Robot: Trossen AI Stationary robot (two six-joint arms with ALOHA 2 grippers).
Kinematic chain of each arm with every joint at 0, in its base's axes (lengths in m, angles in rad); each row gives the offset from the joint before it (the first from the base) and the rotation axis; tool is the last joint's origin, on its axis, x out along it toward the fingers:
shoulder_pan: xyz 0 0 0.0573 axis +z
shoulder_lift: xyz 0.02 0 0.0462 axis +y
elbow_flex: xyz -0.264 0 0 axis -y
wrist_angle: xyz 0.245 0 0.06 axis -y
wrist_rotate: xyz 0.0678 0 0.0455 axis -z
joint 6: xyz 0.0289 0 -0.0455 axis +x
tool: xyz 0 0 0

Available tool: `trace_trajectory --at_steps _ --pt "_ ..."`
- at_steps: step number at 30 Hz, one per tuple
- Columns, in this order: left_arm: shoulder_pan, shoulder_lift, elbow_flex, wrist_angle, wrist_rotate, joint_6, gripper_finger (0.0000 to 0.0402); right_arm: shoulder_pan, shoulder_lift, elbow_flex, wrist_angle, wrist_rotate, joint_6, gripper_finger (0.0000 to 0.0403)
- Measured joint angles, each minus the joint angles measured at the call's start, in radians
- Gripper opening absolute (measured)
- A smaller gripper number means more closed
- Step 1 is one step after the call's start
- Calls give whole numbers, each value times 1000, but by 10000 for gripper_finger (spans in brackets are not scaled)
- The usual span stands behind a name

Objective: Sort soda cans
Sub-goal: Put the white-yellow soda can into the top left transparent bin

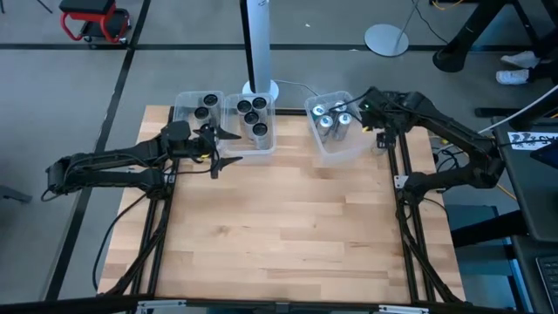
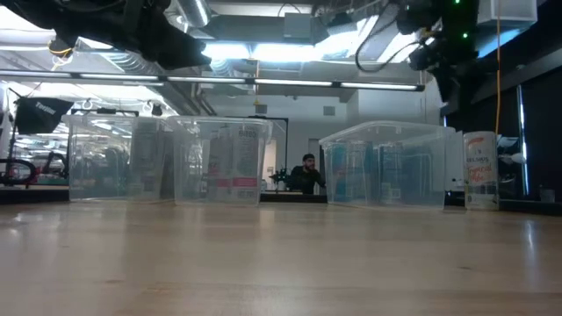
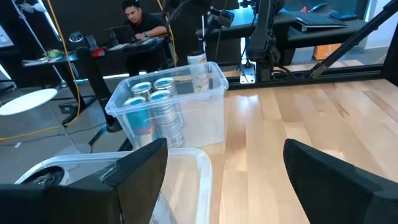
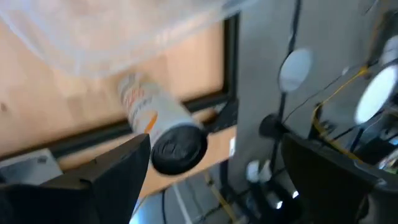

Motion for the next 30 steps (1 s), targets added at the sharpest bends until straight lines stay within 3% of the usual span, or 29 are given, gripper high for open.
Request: trace_trajectory --at_steps 7,13,30 --pt "0 0 0 -32 -1 3 308 -91 72 0 -51 -3 -7 360" --pt "0 0 0 -48 -1 20 308 -158 137 -1 -71 -84 -33 360" --pt "0 0 0 -50 -1 20 308 -167 221 -3 -122 -73 -49 360"
